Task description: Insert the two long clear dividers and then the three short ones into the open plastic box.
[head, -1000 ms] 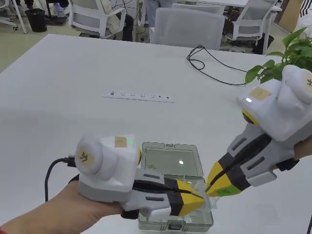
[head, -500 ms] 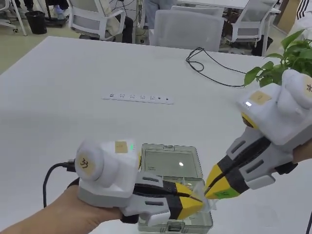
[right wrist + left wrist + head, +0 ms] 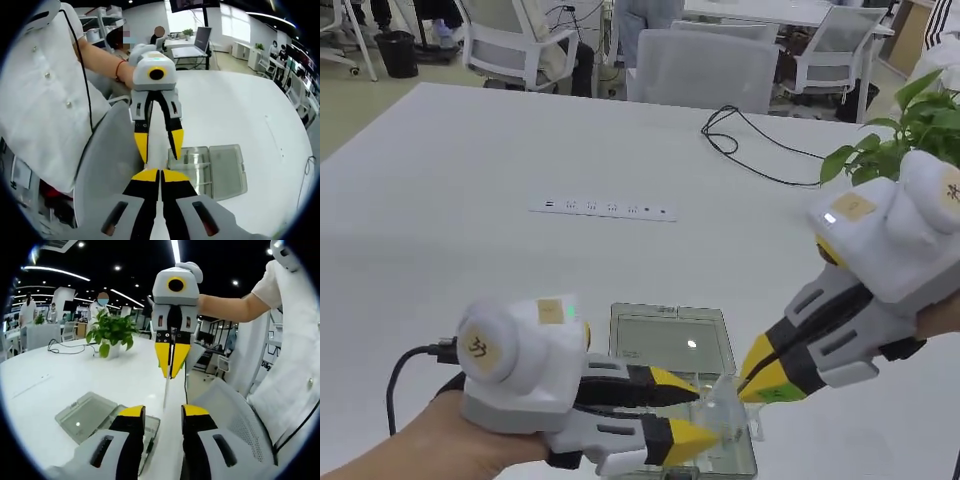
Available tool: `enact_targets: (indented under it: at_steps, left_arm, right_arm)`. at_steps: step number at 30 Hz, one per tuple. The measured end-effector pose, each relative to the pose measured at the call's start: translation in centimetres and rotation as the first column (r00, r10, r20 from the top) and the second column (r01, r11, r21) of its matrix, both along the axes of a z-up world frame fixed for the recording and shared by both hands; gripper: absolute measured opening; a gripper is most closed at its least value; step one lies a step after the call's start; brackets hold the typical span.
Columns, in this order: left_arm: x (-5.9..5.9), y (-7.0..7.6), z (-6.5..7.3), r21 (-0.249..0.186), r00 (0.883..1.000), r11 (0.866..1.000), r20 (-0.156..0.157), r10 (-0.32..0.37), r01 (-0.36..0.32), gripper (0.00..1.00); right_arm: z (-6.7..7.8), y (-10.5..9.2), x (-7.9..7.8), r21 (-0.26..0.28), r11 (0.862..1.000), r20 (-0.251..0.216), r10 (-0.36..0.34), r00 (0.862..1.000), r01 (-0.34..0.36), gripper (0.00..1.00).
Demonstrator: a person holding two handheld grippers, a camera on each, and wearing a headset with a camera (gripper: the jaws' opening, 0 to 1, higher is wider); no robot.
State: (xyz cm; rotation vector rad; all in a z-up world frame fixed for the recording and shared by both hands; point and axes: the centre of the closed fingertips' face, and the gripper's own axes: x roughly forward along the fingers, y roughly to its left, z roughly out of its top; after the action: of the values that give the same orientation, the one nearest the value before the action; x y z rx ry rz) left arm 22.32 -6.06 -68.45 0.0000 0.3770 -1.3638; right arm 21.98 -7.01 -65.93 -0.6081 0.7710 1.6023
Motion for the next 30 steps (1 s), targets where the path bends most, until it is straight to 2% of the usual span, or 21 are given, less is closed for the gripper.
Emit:
enact_targets:
  at_steps: [2,4,10,15,19,22,30]
  left_arm:
    - [0.2,0.3,-0.2,0.009,1.0,1.0,-0.004,0.011,-0.011,0.31]
    - [0.4,0.7,-0.5,0.025,1.0,0.999,0.01,0.019,-0.019,0.33]
    - [1.1,1.7,-1.1,0.053,0.999,0.997,0.021,0.047,-0.048,0.48]
    - [1.4,2.4,-1.9,0.091,0.998,0.995,0.037,0.047,-0.05,0.65]
    - [1.8,3.2,-2.5,0.11,0.998,0.992,0.037,0.058,-0.062,0.72]
    - [2.2,3.8,-2.9,0.123,0.997,0.989,0.034,0.074,-0.077,0.82]
    - [2.6,4.7,-4.1,0.152,0.995,0.984,0.033,0.093,-0.097,0.96]
  right_arm:
    - [-0.1,0.0,0.4,-0.002,1.0,0.01,-0.009,1.0,0.009,0.03]
    - [-0.3,-0.2,0.9,-0.005,1.0,0.021,-0.021,1.0,0.021,0.03]
    - [-0.8,-0.1,2.3,-0.01,0.999,0.046,-0.044,0.998,0.045,0.03]
    - [-1.5,0.0,3.0,-0.019,0.998,0.06,-0.053,0.997,0.054,0.03]
    - [-2.3,0.3,3.7,-0.026,0.998,0.071,-0.058,0.996,0.059,0.03]
    - [-3.0,0.4,4.2,-0.03,0.998,0.074,-0.06,0.995,0.062,0.03]
    - [-4.7,1.0,4.7,-0.038,0.996,0.082,-0.071,0.994,0.074,0.03]
